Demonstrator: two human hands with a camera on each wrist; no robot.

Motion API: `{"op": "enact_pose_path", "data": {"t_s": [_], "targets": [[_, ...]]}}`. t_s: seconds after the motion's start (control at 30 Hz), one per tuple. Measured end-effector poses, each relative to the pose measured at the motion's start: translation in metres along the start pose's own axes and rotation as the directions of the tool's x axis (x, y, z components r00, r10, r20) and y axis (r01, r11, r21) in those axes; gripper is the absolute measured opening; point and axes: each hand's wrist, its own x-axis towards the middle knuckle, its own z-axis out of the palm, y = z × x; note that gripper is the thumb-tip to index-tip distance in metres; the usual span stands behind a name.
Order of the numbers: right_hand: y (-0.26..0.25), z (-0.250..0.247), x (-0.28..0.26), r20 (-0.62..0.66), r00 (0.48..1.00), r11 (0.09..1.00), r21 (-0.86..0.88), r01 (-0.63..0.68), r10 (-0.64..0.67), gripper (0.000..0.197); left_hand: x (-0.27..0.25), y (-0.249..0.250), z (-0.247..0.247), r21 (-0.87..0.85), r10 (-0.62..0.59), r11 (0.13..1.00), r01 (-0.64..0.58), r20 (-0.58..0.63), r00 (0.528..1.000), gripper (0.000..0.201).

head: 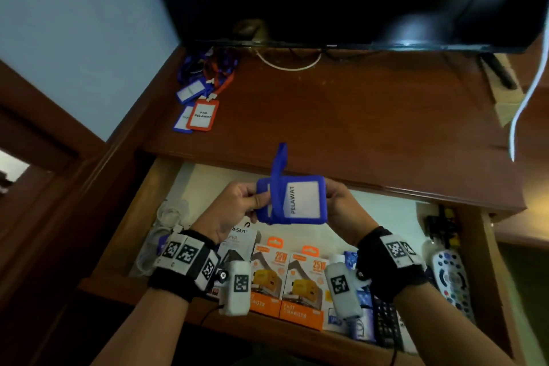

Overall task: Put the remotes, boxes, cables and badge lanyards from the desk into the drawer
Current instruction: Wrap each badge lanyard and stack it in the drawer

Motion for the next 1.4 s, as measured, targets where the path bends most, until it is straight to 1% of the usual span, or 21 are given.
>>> {"op": "enact_pose_path", "data": {"t_s": [0.07,0.17,0.27,0.33,0.4,0.47,0.53,0.63,0.73,0.77,0.83,0.87,0.93,0.97,1.03,1.1,1.13,1.17,1.23,1.3,1.4], "targets": [[-0.003,-0.001,0.01,0.056,0.997,0.999,-0.002,0.044,-0.044,0.037,0.0,-0.001,0.003,0.001,-0.008,1.0,0.008,0.002,1.0,0.018],[-0.003,0.0,0.025,0.122,0.991,0.993,-0.097,0.067,-0.055,0.055,-0.003,-0.003,0.004,0.048,-0.043,0.998,0.042,0.018,0.999,0.019],[0.0,0.001,0.031,0.21,0.976,0.998,-0.015,0.058,-0.053,0.065,-0.009,-0.005,0.004,0.047,-0.072,0.996,0.071,0.034,0.997,0.021],[0.004,0.001,0.032,0.29,0.957,0.997,-0.068,0.039,-0.017,0.07,-0.012,-0.007,0.003,0.043,-0.104,0.994,0.103,0.038,0.994,0.022],[0.01,0.002,0.03,0.371,0.929,0.995,-0.095,0.021,0.016,0.065,-0.014,-0.006,0.003,0.079,-0.142,0.988,0.136,0.078,0.987,0.021],[0.013,0.002,0.029,0.43,0.9,0.998,-0.026,-0.065,0.07,0.054,-0.016,-0.005,0.003,0.127,-0.184,0.978,0.168,0.122,0.975,0.018],[0.013,0.001,0.027,0.455,0.88,0.988,0.009,-0.156,0.135,0.042,-0.017,-0.004,0.003,0.131,-0.191,0.976,0.174,0.129,0.973,0.012],[0.014,-0.003,0.021,0.458,0.87,0.982,-0.121,-0.145,0.185,0.022,-0.019,-0.001,0.004,0.111,-0.189,0.978,0.176,0.12,0.975,0.017],[0.017,-0.01,0.022,0.454,0.865,0.961,-0.254,-0.105,0.214,0.008,-0.025,0.0,0.005,0.128,-0.19,0.977,0.172,0.141,0.972,0.012],[0.017,-0.014,0.025,0.424,0.879,0.951,-0.294,-0.097,0.22,0.007,-0.027,-0.001,0.005,0.132,-0.201,0.974,0.181,0.152,0.968,0.009],[0.012,-0.023,0.033,0.31,0.929,0.932,-0.352,-0.085,0.202,0.015,-0.032,-0.003,0.004,0.147,-0.213,0.971,0.189,0.17,0.962,0.019],[0.008,-0.027,0.035,0.252,0.952,0.929,-0.362,-0.074,0.174,0.012,-0.034,-0.006,0.003,0.154,-0.227,0.967,0.201,0.177,0.958,0.021],[0.002,-0.028,0.037,0.184,0.975,0.937,-0.347,-0.051,0.121,0.01,-0.039,-0.007,0.003,0.13,-0.232,0.969,0.21,0.188,0.955,0.015],[0.003,-0.027,0.037,0.178,0.977,0.943,-0.329,-0.051,0.114,0.011,-0.042,-0.007,0.002,0.094,-0.224,0.973,0.209,0.187,0.956,0.018],[0.009,-0.022,0.034,0.198,0.973,0.958,-0.283,-0.055,0.114,0.009,-0.044,-0.008,0.001,0.025,-0.182,0.983,0.18,0.125,0.975,0.036],[0.018,-0.017,0.032,0.184,0.975,0.954,-0.291,-0.067,0.124,0.009,-0.045,-0.01,0.001,-0.055,-0.135,0.989,0.135,0.002,0.991,0.054],[0.02,-0.015,0.031,0.164,0.978,0.947,-0.312,-0.073,0.13,0.011,-0.045,-0.008,0.002,-0.092,-0.128,0.988,0.123,-0.052,0.99,0.055],[0.022,-0.014,0.03,0.142,0.982,0.941,-0.331,-0.073,0.126,0.014,-0.045,-0.007,0.004,-0.121,-0.122,0.987,0.109,-0.1,0.988,0.05],[0.023,-0.011,0.028,0.098,0.989,0.941,-0.331,-0.073,0.111,0.017,-0.043,-0.007,0.01,-0.15,-0.114,0.985,0.087,-0.181,0.977,0.031],[0.021,-0.002,0.023,0.079,0.988,0.95,-0.295,-0.107,0.136,0.018,-0.039,-0.012,0.013,-0.155,-0.107,0.986,0.065,-0.285,0.953,0.019],[0.02,0.014,0.014,0.128,0.974,0.961,-0.23,-0.154,0.187,0.022,-0.034,-0.017,0.02,-0.193,-0.095,0.981,0.003,-0.471,0.877,0.018]]}}
